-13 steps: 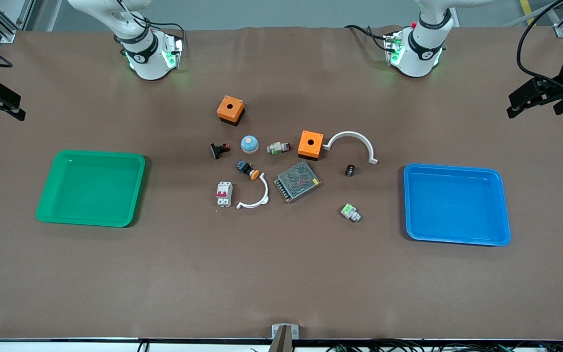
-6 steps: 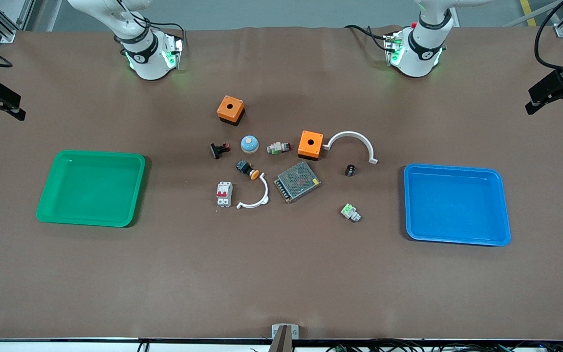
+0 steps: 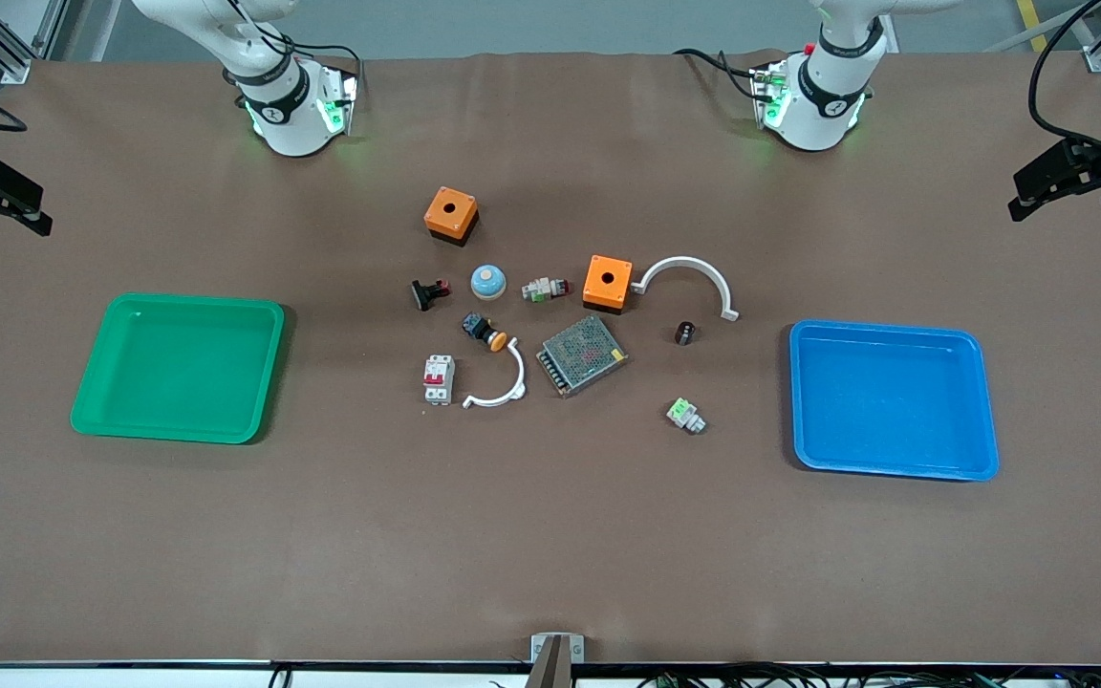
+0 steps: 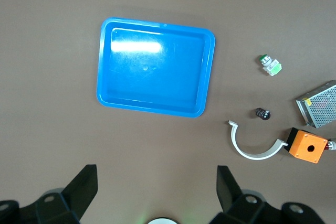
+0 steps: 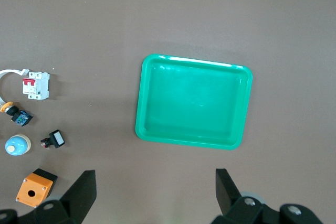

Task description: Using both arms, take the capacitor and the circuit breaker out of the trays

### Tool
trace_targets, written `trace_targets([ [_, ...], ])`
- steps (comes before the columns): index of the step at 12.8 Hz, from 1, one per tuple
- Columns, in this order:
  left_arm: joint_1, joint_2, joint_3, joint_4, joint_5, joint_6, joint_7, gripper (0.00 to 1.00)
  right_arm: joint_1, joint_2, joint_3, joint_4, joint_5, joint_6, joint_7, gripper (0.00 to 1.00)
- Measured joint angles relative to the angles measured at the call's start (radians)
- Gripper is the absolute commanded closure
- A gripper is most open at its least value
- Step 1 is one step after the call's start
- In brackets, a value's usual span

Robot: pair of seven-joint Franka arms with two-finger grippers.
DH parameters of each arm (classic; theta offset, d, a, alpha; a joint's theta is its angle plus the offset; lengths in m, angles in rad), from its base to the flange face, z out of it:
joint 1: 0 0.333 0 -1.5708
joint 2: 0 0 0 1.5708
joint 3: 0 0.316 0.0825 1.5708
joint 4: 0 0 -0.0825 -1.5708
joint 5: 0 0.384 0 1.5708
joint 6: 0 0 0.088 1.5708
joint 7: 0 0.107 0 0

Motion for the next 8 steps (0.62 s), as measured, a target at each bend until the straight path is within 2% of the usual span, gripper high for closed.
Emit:
trace_targets([
  [8, -0.004, 0.0, -0.006, -0.008, 0.0, 0.002, 0.001, 0.0, 0.0, 0.0, 0.002, 0.0, 0.0, -0.001, -0.001, 0.0],
])
